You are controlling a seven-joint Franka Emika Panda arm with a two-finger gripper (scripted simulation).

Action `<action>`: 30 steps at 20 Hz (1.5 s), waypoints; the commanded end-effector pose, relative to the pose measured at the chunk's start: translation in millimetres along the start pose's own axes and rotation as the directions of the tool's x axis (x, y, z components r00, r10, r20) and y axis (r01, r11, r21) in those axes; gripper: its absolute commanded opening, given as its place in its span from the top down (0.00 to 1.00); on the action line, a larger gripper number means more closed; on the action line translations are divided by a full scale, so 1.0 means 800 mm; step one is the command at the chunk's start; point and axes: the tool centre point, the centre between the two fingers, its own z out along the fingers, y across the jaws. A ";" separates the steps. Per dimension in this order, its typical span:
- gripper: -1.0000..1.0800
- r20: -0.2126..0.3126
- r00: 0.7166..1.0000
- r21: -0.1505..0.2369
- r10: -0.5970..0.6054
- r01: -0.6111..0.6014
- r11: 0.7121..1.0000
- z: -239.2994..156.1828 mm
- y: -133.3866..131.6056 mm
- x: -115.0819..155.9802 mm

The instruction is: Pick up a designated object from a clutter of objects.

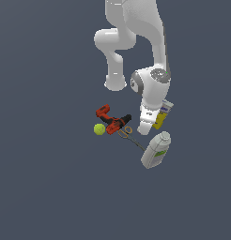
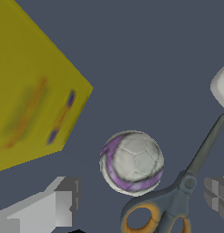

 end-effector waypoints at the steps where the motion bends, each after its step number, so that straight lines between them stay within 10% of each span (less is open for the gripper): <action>1: 0.04 0.000 1.000 0.000 0.000 0.000 1.000 0.004 0.000 0.000; 16: 0.04 0.000 1.000 0.001 -0.006 0.006 1.000 0.060 -0.002 -0.001; 17: 1.00 0.000 1.000 0.001 -0.006 0.006 1.000 0.060 -0.002 -0.001; 30: 1.00 -0.001 1.000 -0.001 -0.005 0.005 1.000 0.057 -0.001 -0.001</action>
